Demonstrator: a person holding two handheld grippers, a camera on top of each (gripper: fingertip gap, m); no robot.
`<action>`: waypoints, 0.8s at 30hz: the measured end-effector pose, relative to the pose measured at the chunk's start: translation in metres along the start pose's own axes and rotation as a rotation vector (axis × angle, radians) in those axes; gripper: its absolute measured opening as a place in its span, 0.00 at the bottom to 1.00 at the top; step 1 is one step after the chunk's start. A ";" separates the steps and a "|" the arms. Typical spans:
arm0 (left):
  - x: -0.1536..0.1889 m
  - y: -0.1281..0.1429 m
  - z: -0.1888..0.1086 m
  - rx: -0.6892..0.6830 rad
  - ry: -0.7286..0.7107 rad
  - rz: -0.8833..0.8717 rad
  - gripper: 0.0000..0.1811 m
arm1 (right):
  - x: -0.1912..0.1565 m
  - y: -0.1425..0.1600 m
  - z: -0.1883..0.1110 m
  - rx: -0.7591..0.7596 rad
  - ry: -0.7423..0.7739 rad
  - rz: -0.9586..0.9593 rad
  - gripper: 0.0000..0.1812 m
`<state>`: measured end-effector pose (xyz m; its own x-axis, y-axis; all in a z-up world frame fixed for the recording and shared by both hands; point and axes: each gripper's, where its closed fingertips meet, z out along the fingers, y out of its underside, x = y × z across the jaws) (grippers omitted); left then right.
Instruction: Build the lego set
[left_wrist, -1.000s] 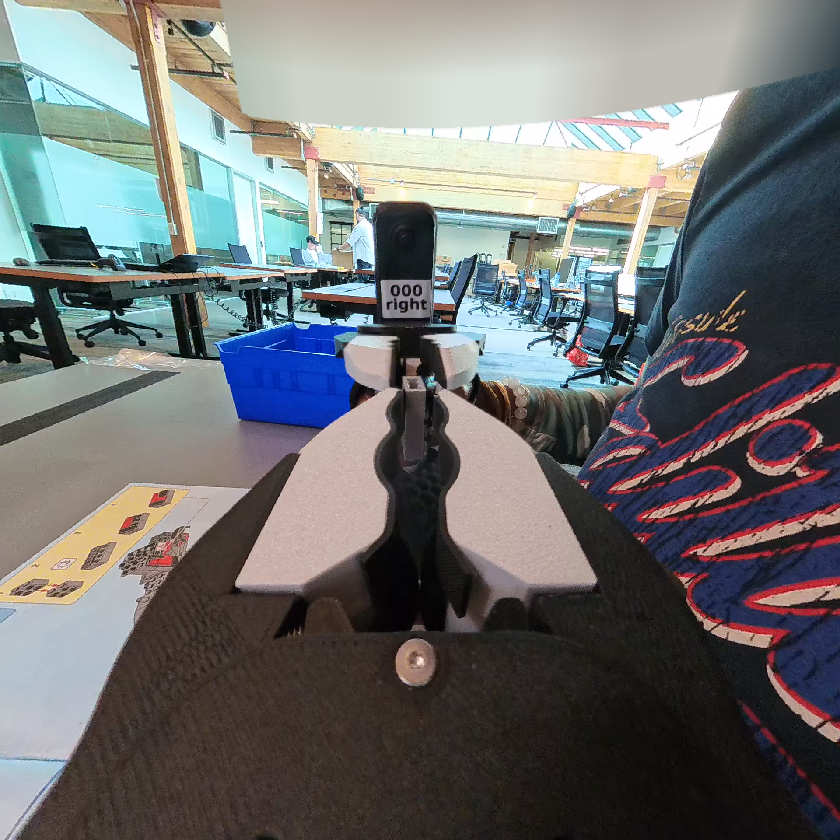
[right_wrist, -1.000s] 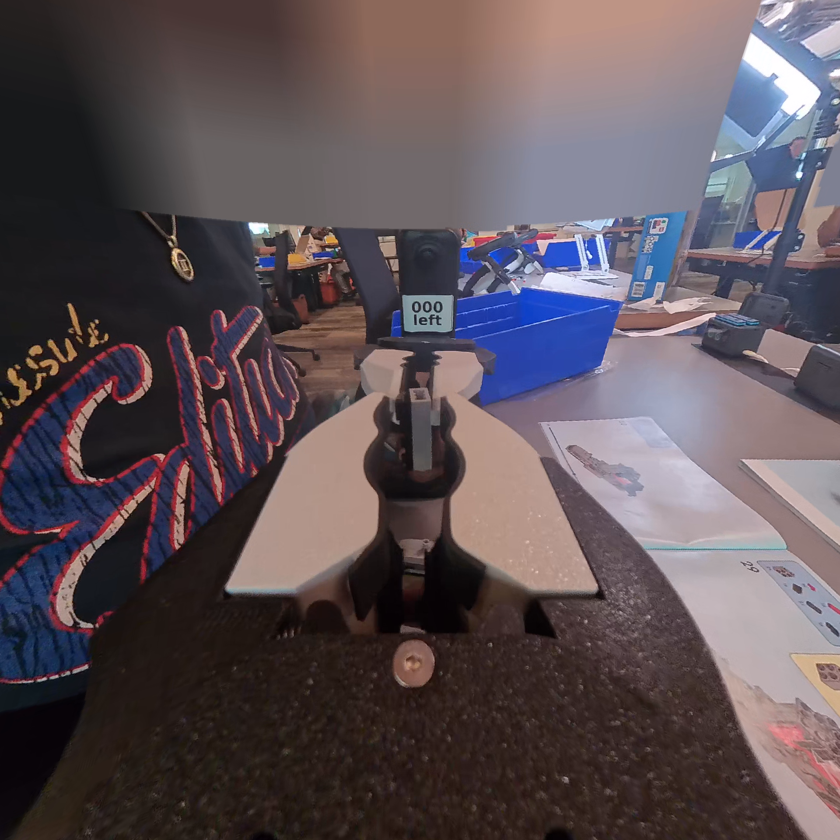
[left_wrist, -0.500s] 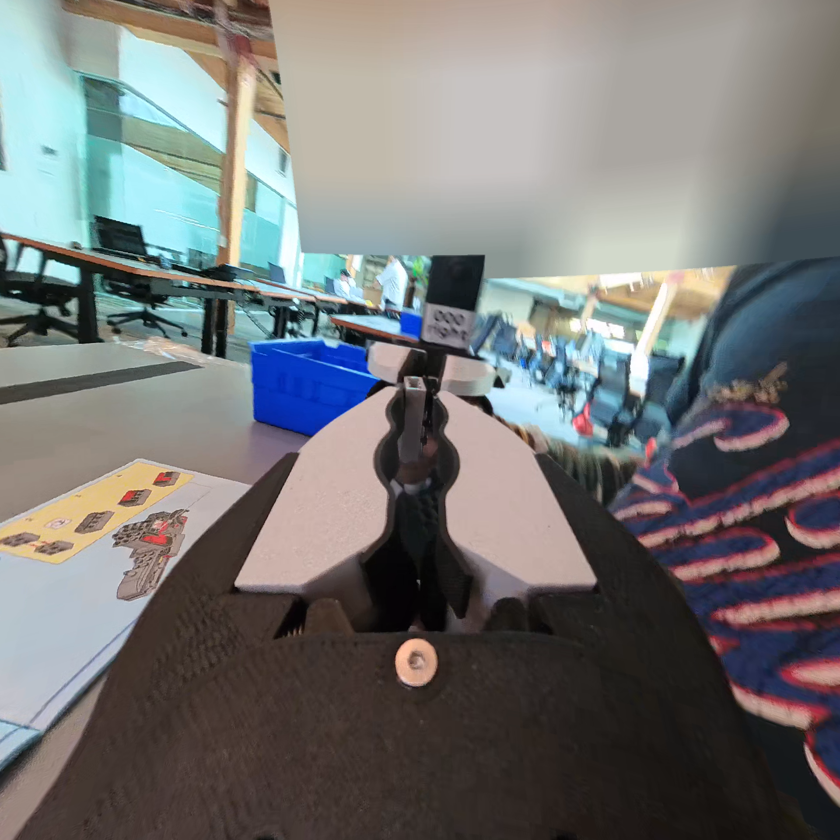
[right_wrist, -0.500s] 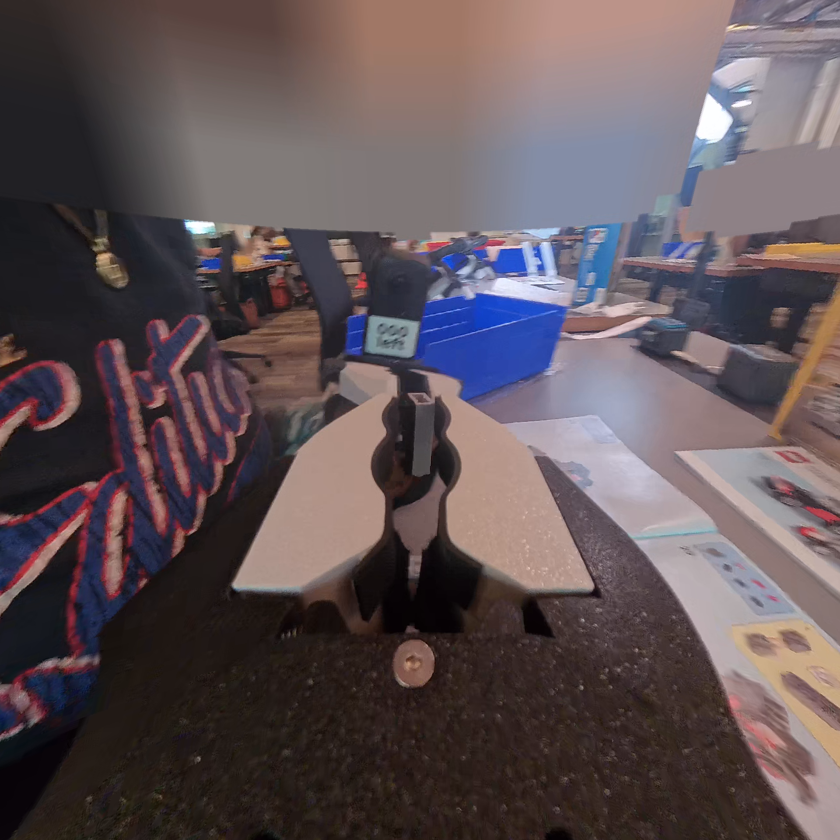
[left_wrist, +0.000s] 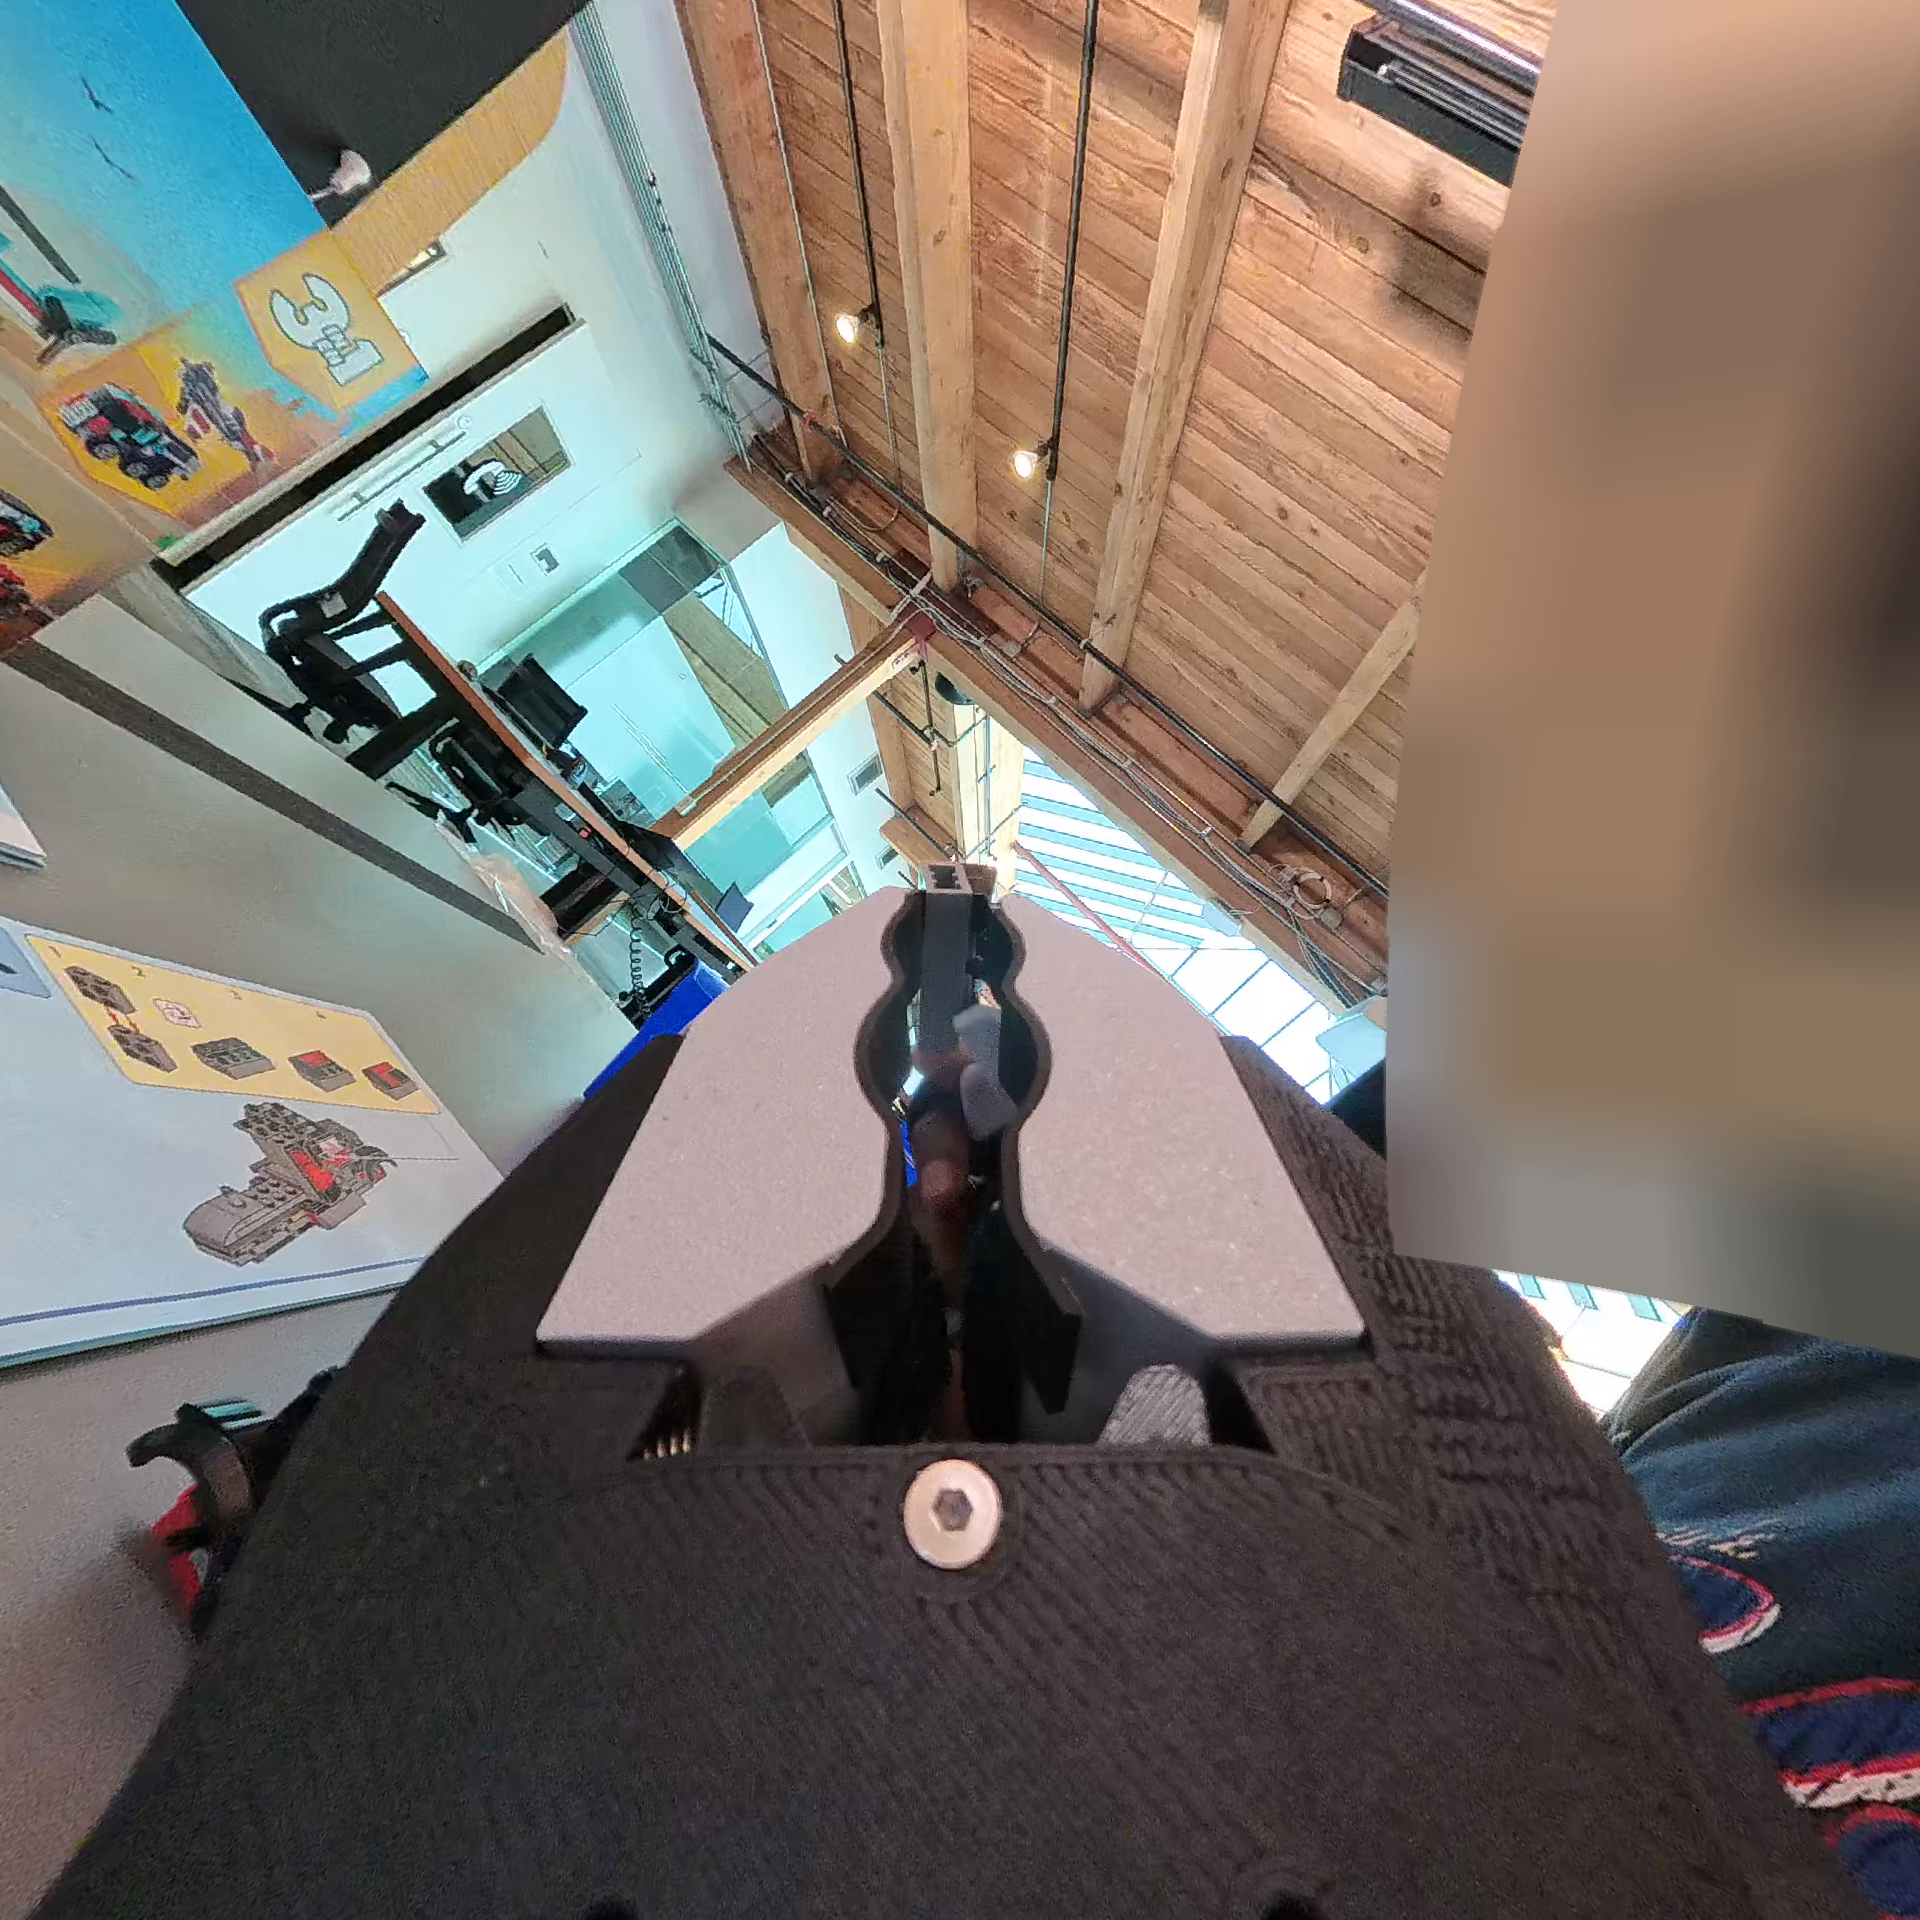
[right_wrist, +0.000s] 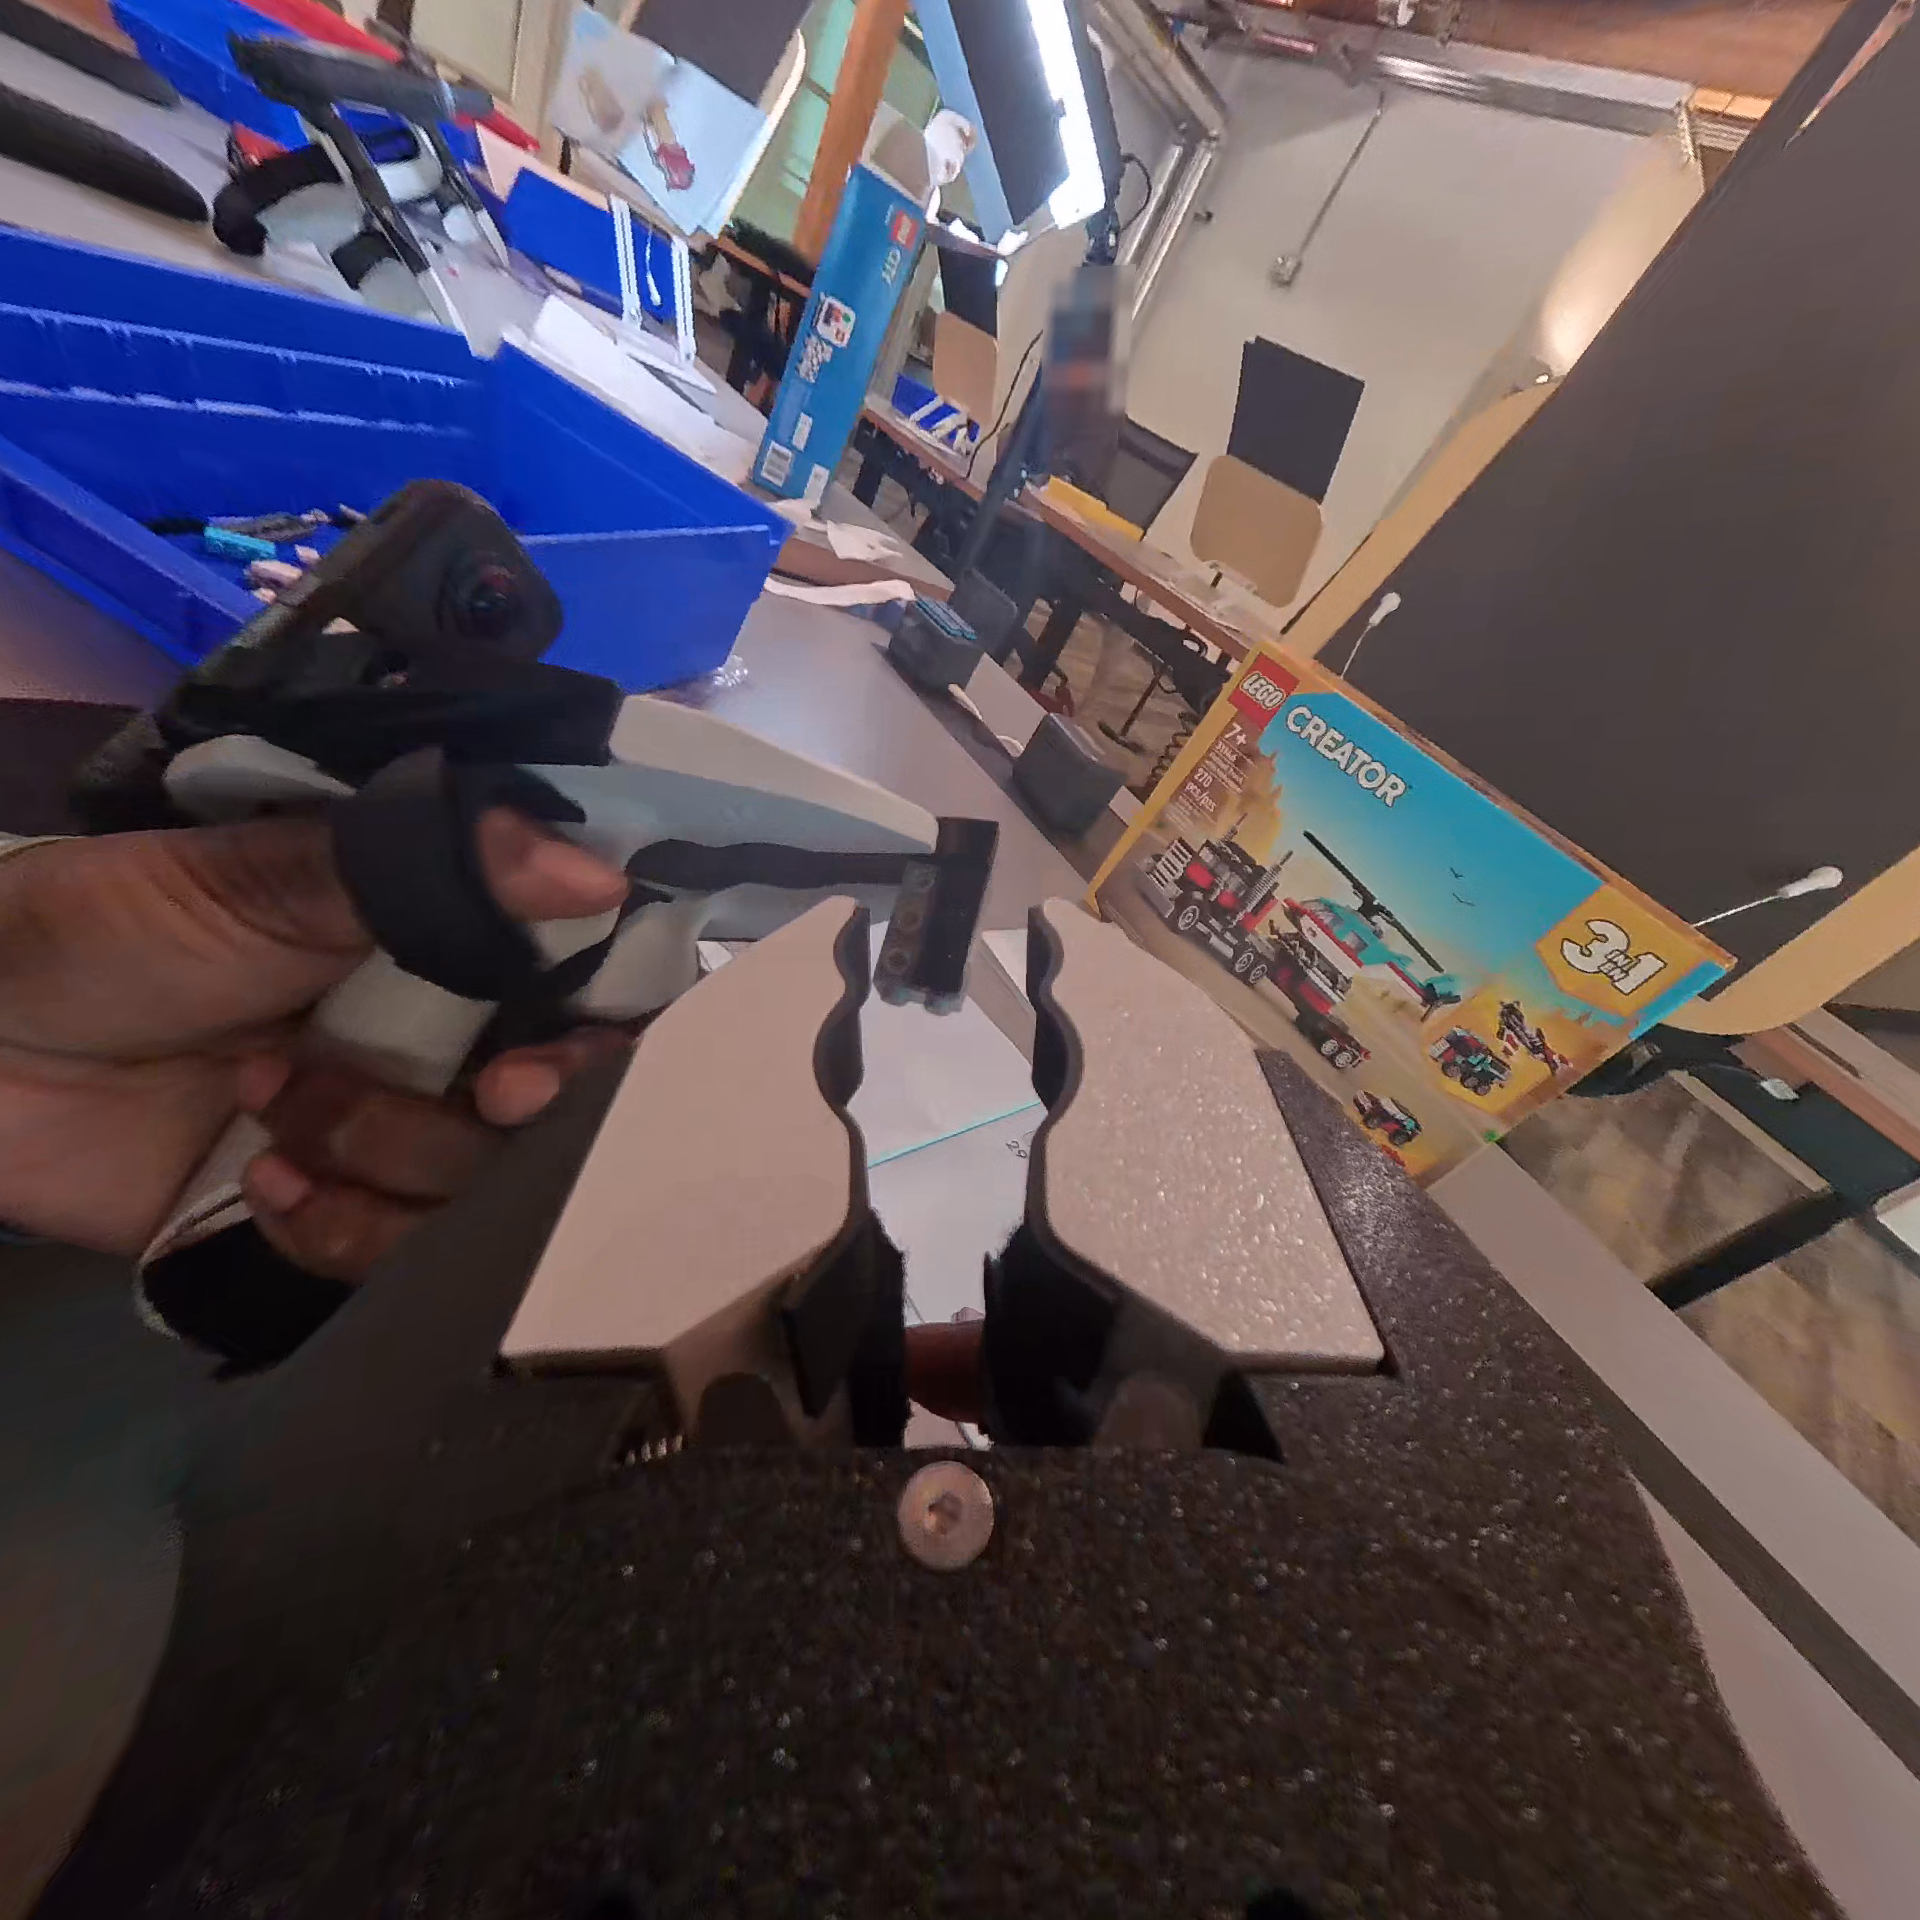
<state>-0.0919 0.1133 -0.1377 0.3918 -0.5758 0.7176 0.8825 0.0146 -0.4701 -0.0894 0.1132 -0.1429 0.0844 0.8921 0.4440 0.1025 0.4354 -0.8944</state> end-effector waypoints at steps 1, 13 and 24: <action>0.001 0.001 0.000 -0.003 0.002 0.006 0.07 | -0.001 0.001 0.002 -0.006 0.000 -0.010 0.16; -0.004 0.003 -0.010 -0.311 -0.029 0.584 0.22 | -0.001 0.055 -0.032 -0.235 -0.347 0.072 0.09; -0.026 -0.020 -0.029 -0.341 -0.086 0.797 0.24 | -0.028 0.160 -0.055 -0.615 -0.770 0.073 0.09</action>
<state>-0.1273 0.1041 -0.1623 0.8902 -0.4340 0.1387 0.2157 0.1332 -0.9673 -0.0206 0.1515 -0.2955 -0.5344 0.8444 0.0372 0.6384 0.4321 -0.6369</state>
